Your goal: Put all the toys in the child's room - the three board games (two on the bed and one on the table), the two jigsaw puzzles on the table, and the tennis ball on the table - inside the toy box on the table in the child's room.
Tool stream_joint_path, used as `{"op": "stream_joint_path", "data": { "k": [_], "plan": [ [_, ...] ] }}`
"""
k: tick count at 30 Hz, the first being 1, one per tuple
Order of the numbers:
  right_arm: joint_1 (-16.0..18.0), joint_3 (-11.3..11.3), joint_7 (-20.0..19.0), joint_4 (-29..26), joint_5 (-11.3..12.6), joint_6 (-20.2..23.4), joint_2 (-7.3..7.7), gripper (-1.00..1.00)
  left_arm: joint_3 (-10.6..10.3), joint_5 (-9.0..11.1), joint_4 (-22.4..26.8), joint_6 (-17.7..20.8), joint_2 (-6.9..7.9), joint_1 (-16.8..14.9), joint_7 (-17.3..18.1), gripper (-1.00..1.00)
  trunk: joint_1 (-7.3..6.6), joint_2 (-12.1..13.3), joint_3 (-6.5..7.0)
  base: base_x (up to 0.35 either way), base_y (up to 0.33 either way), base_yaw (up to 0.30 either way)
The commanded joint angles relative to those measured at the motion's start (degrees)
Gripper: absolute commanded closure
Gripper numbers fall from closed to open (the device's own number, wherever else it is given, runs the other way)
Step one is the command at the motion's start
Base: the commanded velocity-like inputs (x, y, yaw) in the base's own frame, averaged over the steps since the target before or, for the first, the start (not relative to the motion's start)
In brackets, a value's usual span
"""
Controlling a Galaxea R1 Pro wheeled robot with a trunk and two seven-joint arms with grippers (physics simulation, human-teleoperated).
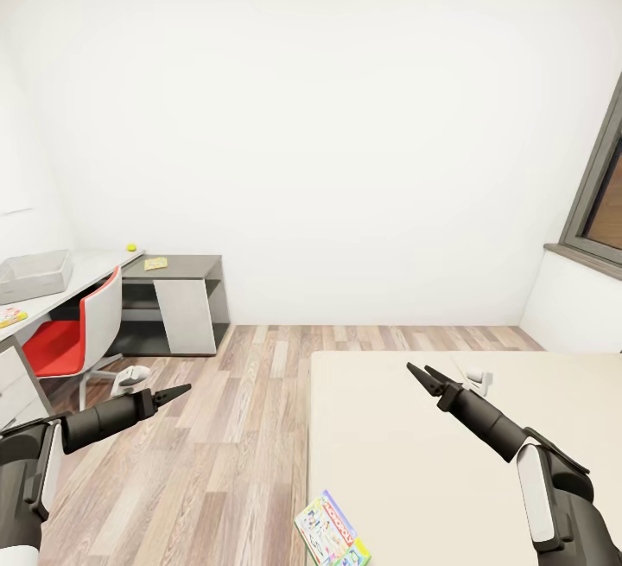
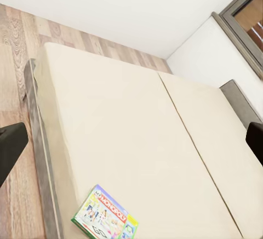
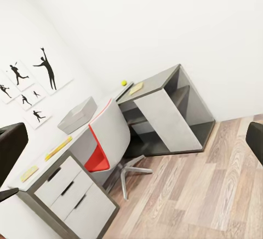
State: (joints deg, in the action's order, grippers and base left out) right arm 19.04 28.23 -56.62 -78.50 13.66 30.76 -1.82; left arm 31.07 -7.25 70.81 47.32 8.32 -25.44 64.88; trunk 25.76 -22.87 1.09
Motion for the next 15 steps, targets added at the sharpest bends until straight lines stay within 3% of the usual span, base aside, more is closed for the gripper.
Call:
{"op": "stream_joint_path", "data": {
  "k": [1,9,15],
  "plan": [
    [0.0,0.1,-0.2,0.0,0.2,0.4,-0.04,-1.00,0.1,-0.6,0.0,0.4,-0.04,-0.1,0.6,-1.00,0.02,0.0,-0.03,0.000,0.000,0.000],
    [0.0,0.2,-0.1,0.0,0.2,0.4,-0.02,-1.00,0.1,-0.6,0.0,0.4,-0.03,-0.1,0.6,-1.00,0.02,0.0,-0.03,0.000,0.022,0.000],
    [0.0,0.2,-0.1,0.0,0.2,0.4,0.01,-1.00,0.1,-0.6,0.0,0.4,0.00,-0.1,0.5,-1.00,0.02,0.0,-0.03,0.000,0.209,0.000]
  ]
}}
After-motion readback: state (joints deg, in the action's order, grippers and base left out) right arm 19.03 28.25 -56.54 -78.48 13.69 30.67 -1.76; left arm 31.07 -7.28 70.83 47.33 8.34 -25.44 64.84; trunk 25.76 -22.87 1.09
